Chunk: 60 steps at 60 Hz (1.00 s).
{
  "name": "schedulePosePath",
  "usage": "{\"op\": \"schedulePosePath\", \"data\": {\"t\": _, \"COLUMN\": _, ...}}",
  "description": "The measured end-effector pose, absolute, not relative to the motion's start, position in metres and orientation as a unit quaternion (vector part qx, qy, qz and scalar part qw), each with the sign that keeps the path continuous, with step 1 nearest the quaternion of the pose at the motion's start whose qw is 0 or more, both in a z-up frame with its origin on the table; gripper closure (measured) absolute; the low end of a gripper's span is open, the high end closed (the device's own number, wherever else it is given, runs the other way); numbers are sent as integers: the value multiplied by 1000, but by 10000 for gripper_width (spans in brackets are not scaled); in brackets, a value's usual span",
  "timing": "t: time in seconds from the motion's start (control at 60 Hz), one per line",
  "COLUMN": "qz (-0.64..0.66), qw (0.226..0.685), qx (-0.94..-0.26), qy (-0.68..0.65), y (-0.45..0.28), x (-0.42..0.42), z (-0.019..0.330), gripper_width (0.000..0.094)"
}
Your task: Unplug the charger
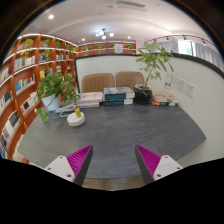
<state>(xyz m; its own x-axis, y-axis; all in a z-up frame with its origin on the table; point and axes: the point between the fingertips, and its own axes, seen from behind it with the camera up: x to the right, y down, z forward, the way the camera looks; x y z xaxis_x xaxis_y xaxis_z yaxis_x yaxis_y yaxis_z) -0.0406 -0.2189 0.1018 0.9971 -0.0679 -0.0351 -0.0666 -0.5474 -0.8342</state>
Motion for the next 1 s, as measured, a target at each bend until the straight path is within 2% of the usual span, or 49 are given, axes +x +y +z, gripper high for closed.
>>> {"op": "schedulePosePath", "data": {"t": 0.183, "qz": 38, "qw": 453, "qx": -891, "qy": 1, "y": -146, "x": -134, "z": 61, "gripper_width": 94}}
{"op": "schedulePosePath", "data": {"t": 0.467, "qz": 18, "qw": 471, "qx": -882, "qy": 3, "y": 17, "x": -195, "z": 41, "gripper_width": 237}}
{"op": "schedulePosePath", "data": {"t": 0.583, "qz": 21, "qw": 468, "qx": -884, "qy": 13, "y": 57, "x": -207, "z": 29, "gripper_width": 405}}
{"op": "schedulePosePath", "data": {"t": 0.633, "qz": 28, "qw": 463, "qx": -886, "qy": 14, "y": 65, "x": -213, "z": 23, "gripper_width": 511}}
{"op": "schedulePosePath", "data": {"t": 0.667, "qz": 18, "qw": 465, "qx": -885, "qy": 12, "y": 69, "x": -208, "z": 22, "gripper_width": 517}}
{"op": "schedulePosePath", "data": {"t": 0.7, "qz": 4, "qw": 468, "qx": -884, "qy": 15, "y": 71, "x": -200, "z": 22, "gripper_width": 716}}
{"op": "schedulePosePath", "data": {"t": 0.717, "qz": 12, "qw": 472, "qx": -882, "qy": 15, "y": 72, "x": -204, "z": 24, "gripper_width": 711}}
{"op": "schedulePosePath", "data": {"t": 0.733, "qz": 25, "qw": 471, "qx": -882, "qy": 15, "y": 72, "x": -210, "z": 22, "gripper_width": 843}}
{"op": "schedulePosePath", "data": {"t": 0.8, "qz": 21, "qw": 474, "qx": -880, "qy": 24, "y": 71, "x": -209, "z": 22, "gripper_width": 888}}
{"op": "schedulePosePath", "data": {"t": 1.0, "qz": -32, "qw": 474, "qx": -880, "qy": -14, "y": 73, "x": -208, "z": 20, "gripper_width": 898}}
